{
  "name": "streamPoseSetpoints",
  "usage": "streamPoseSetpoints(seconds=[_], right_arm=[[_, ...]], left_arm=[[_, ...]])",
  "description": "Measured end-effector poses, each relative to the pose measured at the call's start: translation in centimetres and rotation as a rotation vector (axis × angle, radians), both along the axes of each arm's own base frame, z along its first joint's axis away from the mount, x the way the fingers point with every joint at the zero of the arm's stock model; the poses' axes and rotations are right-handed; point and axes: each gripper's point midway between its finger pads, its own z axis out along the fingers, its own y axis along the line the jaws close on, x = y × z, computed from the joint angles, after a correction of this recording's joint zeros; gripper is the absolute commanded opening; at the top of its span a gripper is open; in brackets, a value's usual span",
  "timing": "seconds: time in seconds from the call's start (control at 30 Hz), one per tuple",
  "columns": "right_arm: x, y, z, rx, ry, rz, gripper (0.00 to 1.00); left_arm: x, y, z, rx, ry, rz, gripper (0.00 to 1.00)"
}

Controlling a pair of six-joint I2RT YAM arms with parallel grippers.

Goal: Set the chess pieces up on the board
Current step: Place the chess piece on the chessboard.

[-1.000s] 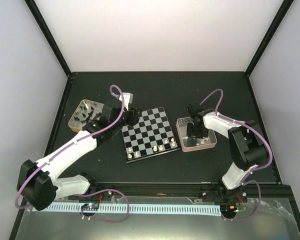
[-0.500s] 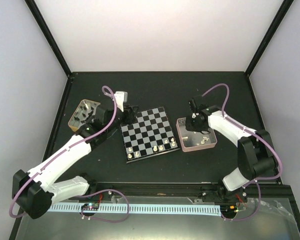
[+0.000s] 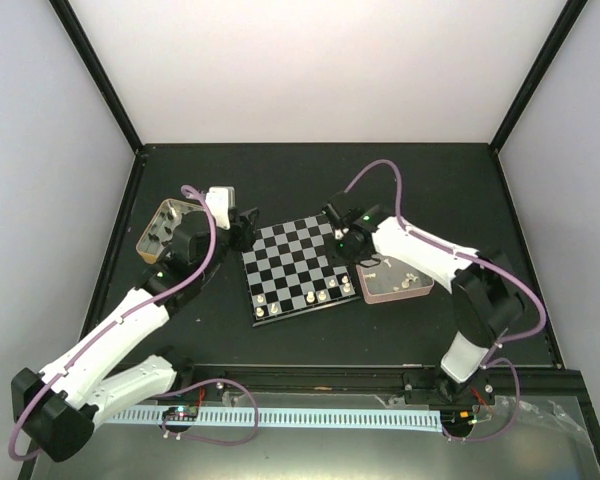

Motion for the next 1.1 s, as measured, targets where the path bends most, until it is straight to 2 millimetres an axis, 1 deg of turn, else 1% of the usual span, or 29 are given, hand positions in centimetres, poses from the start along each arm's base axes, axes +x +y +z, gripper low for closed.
streamPoseSetpoints(seconds=[0.13,0.23,0.33,0.4,0.5,0.6,0.67,0.93,1.1], right_arm=[[-0.5,2.2,-1.5,-0.047,0.035,0.046,0.05],[-1.1,4.2,-1.8,-0.052,0.040,0.090,0.05],[-1.5,5.5,-2.4,-0.061,0.051,0.116,0.05],[-1.8,5.9,-3.0,-0.073,0.062,0.124,0.06],[-2.2,6.1,-4.1,-0.103,0.085,0.133,0.05],[-2.7,5.8,-5.5,-0.145,0.111,0.136,0.05],[-2.9,5.6,-5.9,-0.158,0.122,0.137,0.06],[-3.0,5.4,-6.0,-0.174,0.119,0.137,0.07],[-3.6,4.8,-6.7,-0.192,0.138,0.139,0.08]], left_arm=[[-0.1,0.4,0.1,-0.002,-0.010,0.009,0.56],[-0.3,0.7,0.2,-0.004,-0.017,0.017,0.56],[-0.4,1.0,0.2,-0.008,-0.024,0.024,0.56],[-0.4,1.0,0.1,-0.007,-0.022,0.024,0.56],[-0.5,1.0,0.0,-0.006,-0.020,0.025,0.56],[-0.5,1.2,-0.1,-0.006,-0.020,0.029,0.56],[-0.5,1.2,-0.1,-0.006,-0.020,0.029,0.56],[-0.4,1.2,-0.1,-0.006,-0.019,0.030,0.56],[-0.4,1.2,-0.1,-0.006,-0.019,0.029,0.56]])
